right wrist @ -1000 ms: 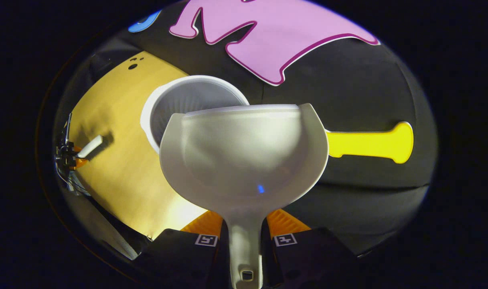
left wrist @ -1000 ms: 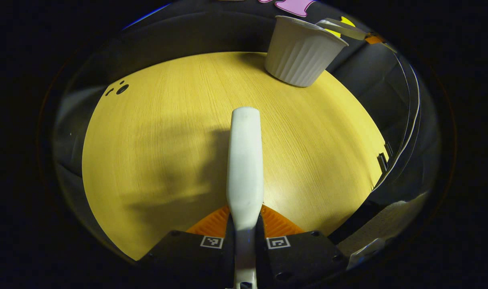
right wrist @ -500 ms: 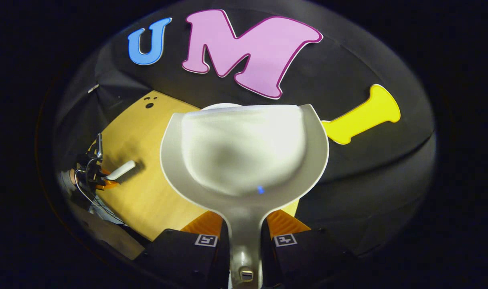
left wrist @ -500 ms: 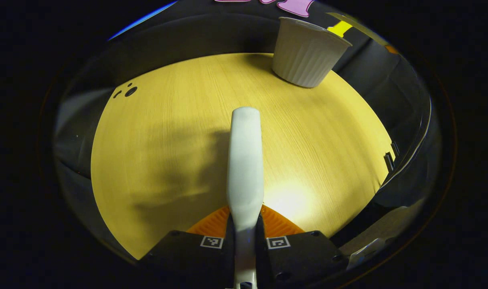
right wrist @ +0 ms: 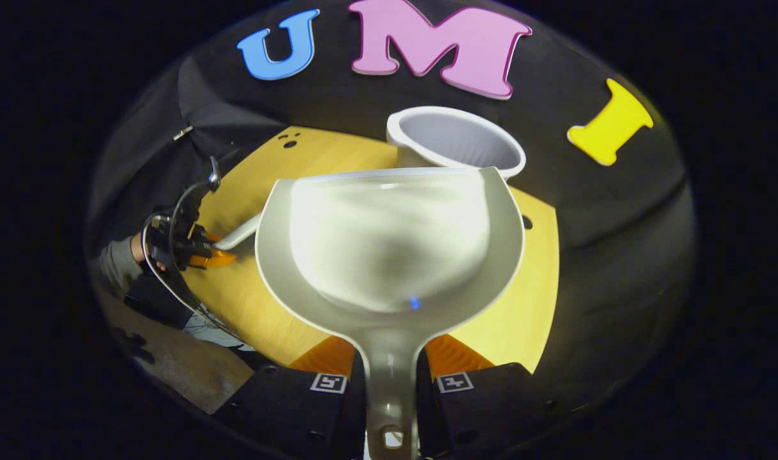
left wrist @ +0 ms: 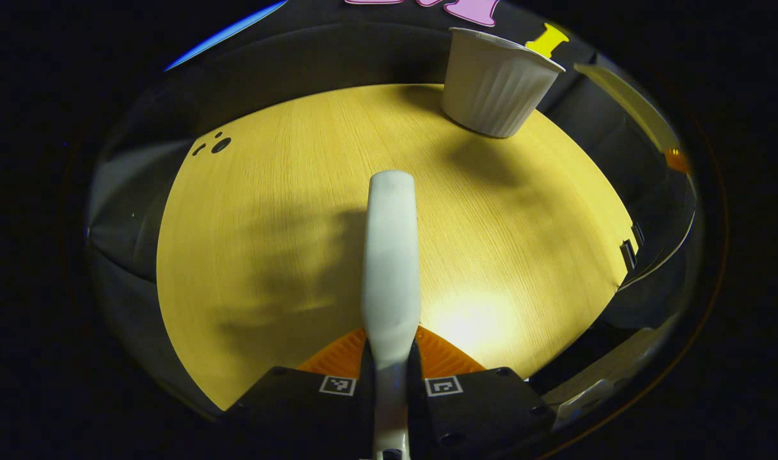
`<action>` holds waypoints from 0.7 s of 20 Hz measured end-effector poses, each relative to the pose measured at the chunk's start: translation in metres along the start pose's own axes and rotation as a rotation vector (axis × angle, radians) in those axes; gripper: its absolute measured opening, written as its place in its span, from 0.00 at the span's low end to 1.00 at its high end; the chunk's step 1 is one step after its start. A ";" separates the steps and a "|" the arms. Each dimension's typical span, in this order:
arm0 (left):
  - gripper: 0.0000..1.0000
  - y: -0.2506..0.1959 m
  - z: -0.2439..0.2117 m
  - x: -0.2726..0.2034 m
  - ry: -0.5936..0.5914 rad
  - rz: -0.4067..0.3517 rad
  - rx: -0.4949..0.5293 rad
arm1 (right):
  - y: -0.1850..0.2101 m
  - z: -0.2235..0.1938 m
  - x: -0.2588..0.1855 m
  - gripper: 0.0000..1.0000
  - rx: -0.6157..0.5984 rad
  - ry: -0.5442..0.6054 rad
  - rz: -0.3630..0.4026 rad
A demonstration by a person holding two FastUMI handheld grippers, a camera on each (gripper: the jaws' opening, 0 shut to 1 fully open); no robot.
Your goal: Pick up the small broom and dustpan from the desktop, sweep the trash into the dustpan with the broom, and then empty the trash into the garbage bin.
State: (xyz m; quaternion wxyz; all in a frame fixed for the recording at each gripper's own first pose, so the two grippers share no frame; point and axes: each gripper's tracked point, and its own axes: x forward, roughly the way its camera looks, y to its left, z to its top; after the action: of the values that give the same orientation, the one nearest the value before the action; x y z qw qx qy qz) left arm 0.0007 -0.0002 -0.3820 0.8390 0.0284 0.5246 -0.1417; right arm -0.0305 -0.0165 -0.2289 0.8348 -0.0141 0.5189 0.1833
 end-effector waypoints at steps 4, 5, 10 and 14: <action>0.25 0.002 0.000 0.005 0.008 0.010 0.005 | 0.029 -0.047 0.044 0.36 0.062 0.056 0.035; 0.25 0.003 0.000 0.007 0.010 0.017 0.009 | 0.030 -0.060 0.054 0.36 0.061 0.077 0.025; 0.25 0.001 0.001 0.009 0.011 0.042 0.028 | 0.034 -0.103 0.102 0.36 0.079 0.146 -0.005; 0.25 -0.003 0.000 0.011 0.017 0.054 0.044 | 0.038 -0.112 0.129 0.36 0.108 0.155 -0.011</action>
State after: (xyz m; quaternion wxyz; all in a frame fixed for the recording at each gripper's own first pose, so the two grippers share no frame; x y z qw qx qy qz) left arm 0.0046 -0.0057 -0.3917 0.8373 0.0625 0.5273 -0.1302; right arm -0.0882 0.0328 -0.3868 0.7926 0.0141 0.5912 0.1487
